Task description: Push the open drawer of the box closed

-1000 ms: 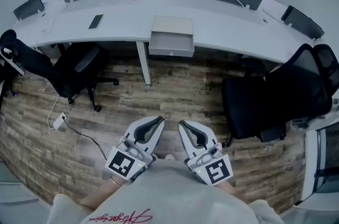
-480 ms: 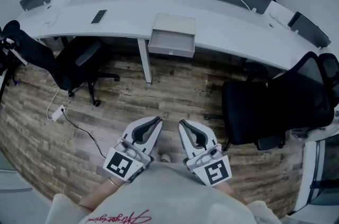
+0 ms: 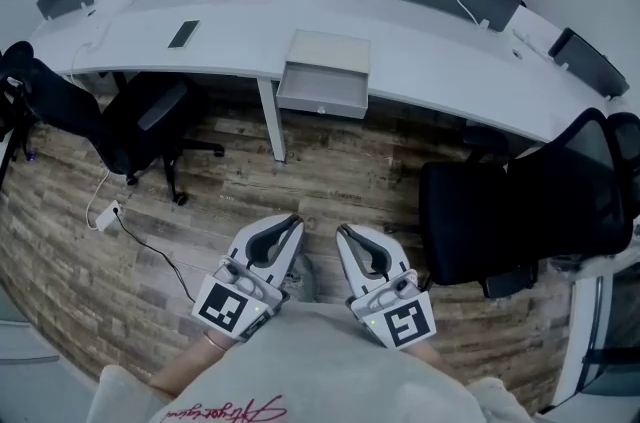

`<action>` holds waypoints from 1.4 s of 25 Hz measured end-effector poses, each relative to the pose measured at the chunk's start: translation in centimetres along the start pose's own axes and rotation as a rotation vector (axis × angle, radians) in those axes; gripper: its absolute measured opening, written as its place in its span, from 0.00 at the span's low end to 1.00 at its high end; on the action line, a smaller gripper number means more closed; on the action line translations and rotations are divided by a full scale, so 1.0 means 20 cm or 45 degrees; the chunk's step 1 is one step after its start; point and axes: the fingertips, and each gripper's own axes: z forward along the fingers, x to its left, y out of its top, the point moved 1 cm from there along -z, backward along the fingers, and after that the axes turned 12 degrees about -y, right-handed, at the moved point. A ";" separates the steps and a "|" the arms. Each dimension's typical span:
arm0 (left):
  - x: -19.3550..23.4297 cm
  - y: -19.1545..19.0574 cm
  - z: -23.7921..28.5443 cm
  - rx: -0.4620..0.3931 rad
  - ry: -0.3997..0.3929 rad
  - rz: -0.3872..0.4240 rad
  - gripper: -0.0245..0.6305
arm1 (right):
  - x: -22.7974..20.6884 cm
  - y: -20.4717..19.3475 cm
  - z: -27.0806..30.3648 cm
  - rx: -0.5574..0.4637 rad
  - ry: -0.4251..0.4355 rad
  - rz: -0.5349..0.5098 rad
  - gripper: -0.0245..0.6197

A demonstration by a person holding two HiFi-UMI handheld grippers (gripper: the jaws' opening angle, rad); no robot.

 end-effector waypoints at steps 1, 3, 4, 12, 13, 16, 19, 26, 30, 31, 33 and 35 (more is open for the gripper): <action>0.03 0.00 0.02 -0.002 -0.001 0.000 0.09 | -0.01 -0.01 0.02 0.005 -0.003 -0.009 0.07; 0.08 0.00 0.05 -0.001 -0.003 -0.003 0.09 | -0.04 -0.03 0.08 0.017 -0.006 -0.019 0.07; 0.11 0.00 0.07 0.000 -0.004 -0.005 0.09 | -0.06 -0.04 0.11 0.021 -0.008 -0.019 0.07; 0.42 -0.01 0.20 -0.001 -0.011 -0.040 0.09 | -0.22 -0.17 0.41 0.122 -0.100 -0.019 0.07; 0.46 0.00 0.22 -0.003 -0.014 -0.043 0.09 | -0.24 -0.20 0.45 0.146 -0.109 -0.015 0.07; 0.57 0.01 0.29 -0.003 -0.033 -0.056 0.09 | -0.31 -0.29 0.56 0.220 -0.136 -0.001 0.07; 0.66 0.01 0.34 0.003 -0.053 -0.053 0.09 | -0.38 -0.40 0.68 0.291 -0.176 0.029 0.08; 0.89 0.03 0.43 0.014 -0.078 -0.061 0.09 | -0.47 -0.69 0.94 0.421 -0.248 0.097 0.08; 1.00 0.02 0.47 0.029 -0.095 -0.059 0.09 | -0.50 -0.84 1.06 0.484 -0.273 0.115 0.10; 1.02 0.02 0.48 0.035 -0.099 -0.057 0.09 | -0.51 -0.87 1.09 0.499 -0.279 0.121 0.14; 1.06 0.02 0.49 0.044 -0.108 -0.051 0.09 | -0.53 -0.93 1.13 0.521 -0.306 0.132 0.17; 1.10 0.01 0.50 0.052 -0.111 -0.047 0.09 | -0.55 -1.00 1.17 0.551 -0.334 0.125 0.17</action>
